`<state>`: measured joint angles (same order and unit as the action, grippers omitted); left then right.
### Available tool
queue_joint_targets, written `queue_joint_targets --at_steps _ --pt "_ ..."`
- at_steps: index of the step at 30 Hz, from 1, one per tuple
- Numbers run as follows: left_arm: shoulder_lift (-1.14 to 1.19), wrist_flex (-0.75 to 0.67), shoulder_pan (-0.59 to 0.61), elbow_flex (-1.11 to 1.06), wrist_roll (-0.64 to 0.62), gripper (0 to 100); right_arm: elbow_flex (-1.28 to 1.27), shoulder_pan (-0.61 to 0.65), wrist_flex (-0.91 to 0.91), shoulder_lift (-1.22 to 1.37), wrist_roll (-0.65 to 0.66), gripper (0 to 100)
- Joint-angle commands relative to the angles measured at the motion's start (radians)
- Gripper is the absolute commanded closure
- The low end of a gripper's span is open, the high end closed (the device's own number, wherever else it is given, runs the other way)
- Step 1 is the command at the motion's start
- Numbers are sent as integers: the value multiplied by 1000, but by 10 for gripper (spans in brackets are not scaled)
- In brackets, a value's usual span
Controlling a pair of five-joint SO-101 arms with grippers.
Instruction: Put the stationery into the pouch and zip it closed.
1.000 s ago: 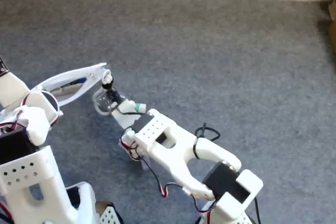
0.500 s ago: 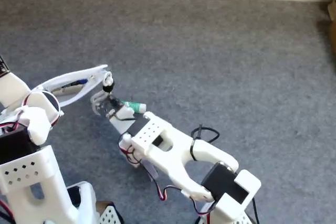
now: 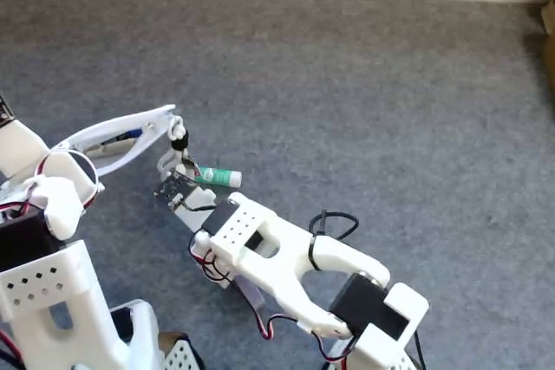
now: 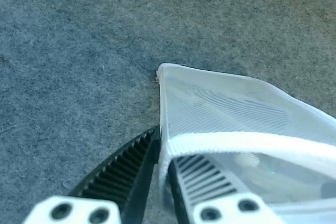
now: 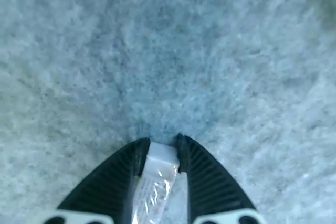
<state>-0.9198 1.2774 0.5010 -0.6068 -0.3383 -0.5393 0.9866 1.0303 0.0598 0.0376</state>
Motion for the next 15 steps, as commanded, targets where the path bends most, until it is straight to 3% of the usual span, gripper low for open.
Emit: queue_joint_targets --at_steps 1,10,15 --pt "-8 -23 10 7 -9 992 5 22 48 -156 -5 994" --pt "-8 -28 4 7 -8 992 -102 19 54 -467 -3 994" --pt "-10 -25 -74 7 51 992 -147 19 21 -596 -2 994"
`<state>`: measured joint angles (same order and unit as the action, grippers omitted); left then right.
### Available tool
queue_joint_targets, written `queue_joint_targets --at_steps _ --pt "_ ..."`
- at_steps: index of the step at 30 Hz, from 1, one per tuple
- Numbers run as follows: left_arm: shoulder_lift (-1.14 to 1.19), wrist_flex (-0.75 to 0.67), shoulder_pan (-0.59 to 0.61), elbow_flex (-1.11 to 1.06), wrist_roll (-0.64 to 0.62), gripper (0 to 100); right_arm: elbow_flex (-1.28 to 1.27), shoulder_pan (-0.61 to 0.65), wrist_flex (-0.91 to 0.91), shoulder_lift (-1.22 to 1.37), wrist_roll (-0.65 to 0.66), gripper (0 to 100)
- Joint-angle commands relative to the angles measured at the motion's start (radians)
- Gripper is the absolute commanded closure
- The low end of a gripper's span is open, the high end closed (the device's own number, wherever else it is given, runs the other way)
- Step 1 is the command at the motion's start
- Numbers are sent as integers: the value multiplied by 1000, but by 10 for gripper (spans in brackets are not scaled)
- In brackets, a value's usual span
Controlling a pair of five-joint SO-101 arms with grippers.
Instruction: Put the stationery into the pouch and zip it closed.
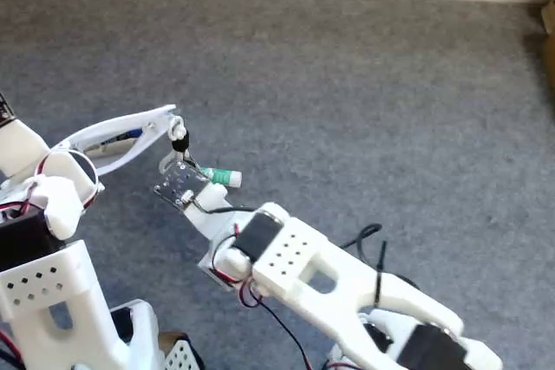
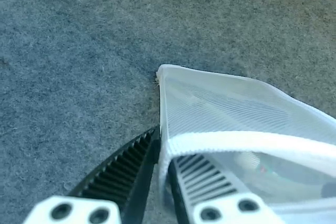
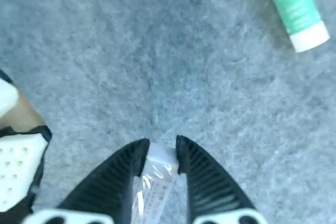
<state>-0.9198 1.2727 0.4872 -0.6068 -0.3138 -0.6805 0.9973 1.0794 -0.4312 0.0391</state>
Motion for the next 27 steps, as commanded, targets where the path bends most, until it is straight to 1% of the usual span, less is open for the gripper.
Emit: queue_joint_targets --at_steps 1,6,10,20,27 --pt "-10 -18 -79 7 37 992 -25 8 -51 -131 -3 994" --pt "-10 -18 -168 7 89 992 -147 7 -199 -263 -3 994" --pt "-5 -18 -213 7 123 992 -225 7 -286 -375 -3 994" --pt "-5 -18 -214 5 121 992 -341 7 -418 -647 -8 994" --pt "-2 -18 -214 5 121 992 -466 7 -638 -842 -5 994"
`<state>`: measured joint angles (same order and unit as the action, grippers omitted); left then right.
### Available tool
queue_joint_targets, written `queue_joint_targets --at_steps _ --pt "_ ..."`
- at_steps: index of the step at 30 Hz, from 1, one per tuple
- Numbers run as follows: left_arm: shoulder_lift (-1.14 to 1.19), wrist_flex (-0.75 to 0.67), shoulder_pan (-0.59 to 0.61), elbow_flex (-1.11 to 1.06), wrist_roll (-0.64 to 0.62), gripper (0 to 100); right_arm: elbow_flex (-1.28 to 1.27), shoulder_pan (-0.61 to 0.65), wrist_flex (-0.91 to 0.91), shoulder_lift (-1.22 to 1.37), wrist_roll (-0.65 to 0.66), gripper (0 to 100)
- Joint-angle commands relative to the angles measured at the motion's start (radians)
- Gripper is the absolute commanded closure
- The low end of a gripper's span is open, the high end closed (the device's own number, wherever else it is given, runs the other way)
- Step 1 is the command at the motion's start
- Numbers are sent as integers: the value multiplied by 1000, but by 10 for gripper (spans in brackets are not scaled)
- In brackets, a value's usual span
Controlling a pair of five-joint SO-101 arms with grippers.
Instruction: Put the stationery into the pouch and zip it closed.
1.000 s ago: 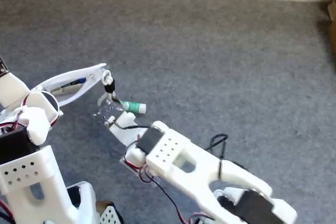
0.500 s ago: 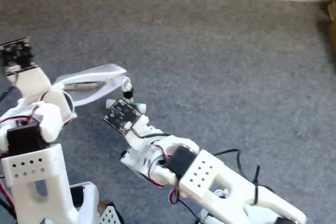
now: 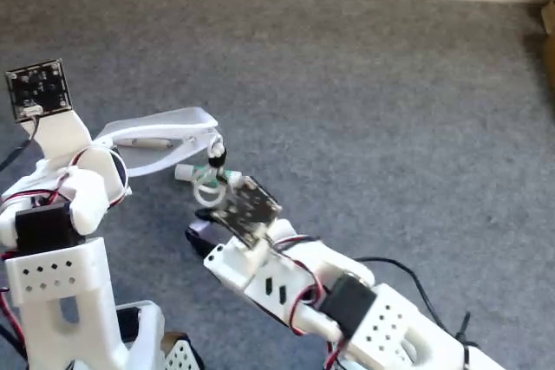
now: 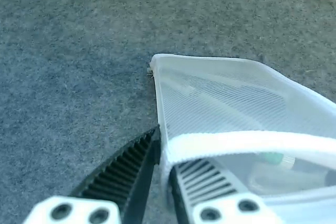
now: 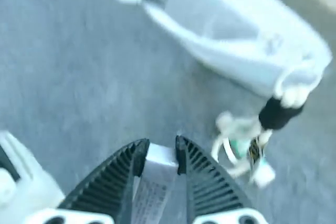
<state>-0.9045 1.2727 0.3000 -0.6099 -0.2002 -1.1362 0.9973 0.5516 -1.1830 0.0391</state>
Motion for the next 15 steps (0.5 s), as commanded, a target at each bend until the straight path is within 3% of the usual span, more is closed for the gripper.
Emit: queue_joint_targets --at_steps 1,15 --pt "-18 -18 -27 8 8 992 -31 7 -151 -113 -5 994" --pt "-18 -18 -24 7 8 992 -174 7 -691 -245 -3 994"
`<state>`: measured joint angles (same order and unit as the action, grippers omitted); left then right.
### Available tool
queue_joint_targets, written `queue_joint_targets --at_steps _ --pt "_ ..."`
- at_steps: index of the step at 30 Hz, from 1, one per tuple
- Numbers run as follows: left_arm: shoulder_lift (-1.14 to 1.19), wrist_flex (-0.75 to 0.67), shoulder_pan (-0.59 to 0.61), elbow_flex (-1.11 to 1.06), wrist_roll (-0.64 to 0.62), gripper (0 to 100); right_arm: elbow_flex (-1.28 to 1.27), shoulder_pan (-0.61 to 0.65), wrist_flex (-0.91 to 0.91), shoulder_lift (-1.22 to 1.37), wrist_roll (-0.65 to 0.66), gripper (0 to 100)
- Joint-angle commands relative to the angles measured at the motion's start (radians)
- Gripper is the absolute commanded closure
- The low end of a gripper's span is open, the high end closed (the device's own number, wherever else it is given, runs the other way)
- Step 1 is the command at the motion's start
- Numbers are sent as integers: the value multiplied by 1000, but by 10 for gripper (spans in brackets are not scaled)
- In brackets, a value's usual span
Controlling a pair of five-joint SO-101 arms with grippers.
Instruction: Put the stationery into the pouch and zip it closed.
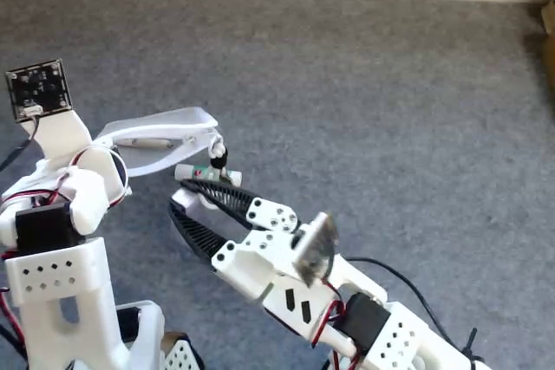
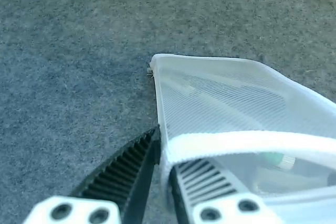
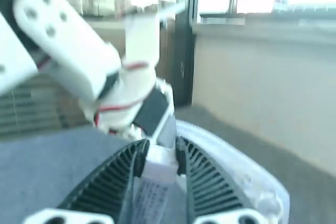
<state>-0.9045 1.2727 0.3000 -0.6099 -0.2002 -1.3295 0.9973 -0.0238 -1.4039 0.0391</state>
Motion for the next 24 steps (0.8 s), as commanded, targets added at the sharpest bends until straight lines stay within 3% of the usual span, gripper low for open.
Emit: queue_joint_targets --at_steps 1,16,24 --pt "-18 -18 -24 7 8 992 19 7 -151 -24 -3 994" --pt "-18 -18 -22 7 5 992 64 -45 -340 -2 -5 994" --pt "-18 -18 -22 7 5 992 173 -47 -575 355 -3 994"
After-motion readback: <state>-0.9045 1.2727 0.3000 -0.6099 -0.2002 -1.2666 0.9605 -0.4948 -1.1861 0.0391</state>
